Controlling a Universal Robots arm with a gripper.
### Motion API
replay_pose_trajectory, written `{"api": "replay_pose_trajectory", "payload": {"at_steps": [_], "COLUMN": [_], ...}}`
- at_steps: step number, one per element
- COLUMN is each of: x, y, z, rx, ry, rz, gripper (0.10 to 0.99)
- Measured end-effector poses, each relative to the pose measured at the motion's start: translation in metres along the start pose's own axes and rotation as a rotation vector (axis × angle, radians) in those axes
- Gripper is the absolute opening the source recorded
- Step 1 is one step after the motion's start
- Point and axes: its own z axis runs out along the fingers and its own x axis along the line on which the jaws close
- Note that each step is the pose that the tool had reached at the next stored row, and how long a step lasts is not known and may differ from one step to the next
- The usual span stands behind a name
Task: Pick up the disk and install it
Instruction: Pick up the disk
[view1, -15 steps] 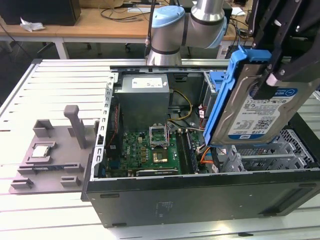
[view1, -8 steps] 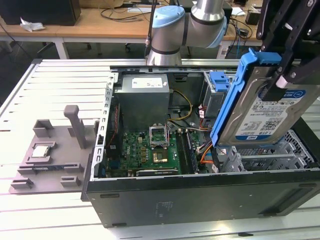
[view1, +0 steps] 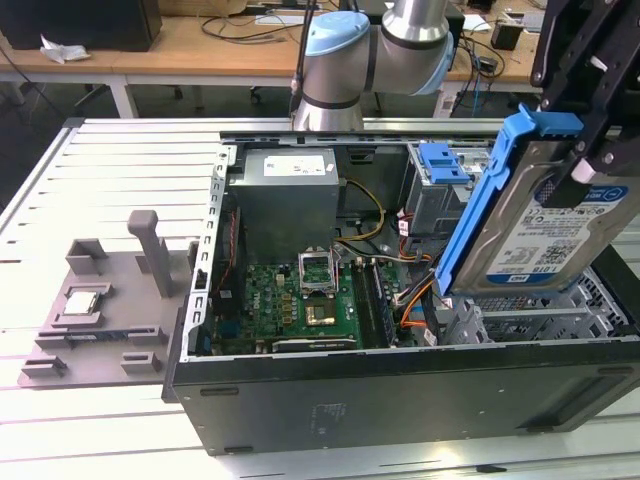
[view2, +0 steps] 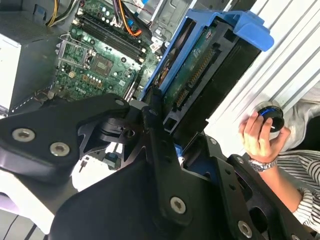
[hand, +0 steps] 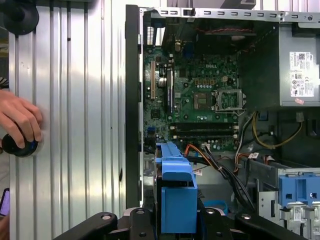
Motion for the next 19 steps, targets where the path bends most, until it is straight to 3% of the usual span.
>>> {"api": "replay_pose_trajectory", "payload": {"at_steps": [8, 10, 19], "x": [-0.0001, -0.0024, -0.0158], "y": [-0.0141, -0.0202, -0.0348], "z": [0.0111, 0.0153, 0.0208], "rx": [-0.002, -0.002, -0.002], "ry": [-0.0001, -0.0001, -0.0002], "rz": [0.000, 0.000, -0.001], "gripper": [0.365, 0.365, 0.365]}}
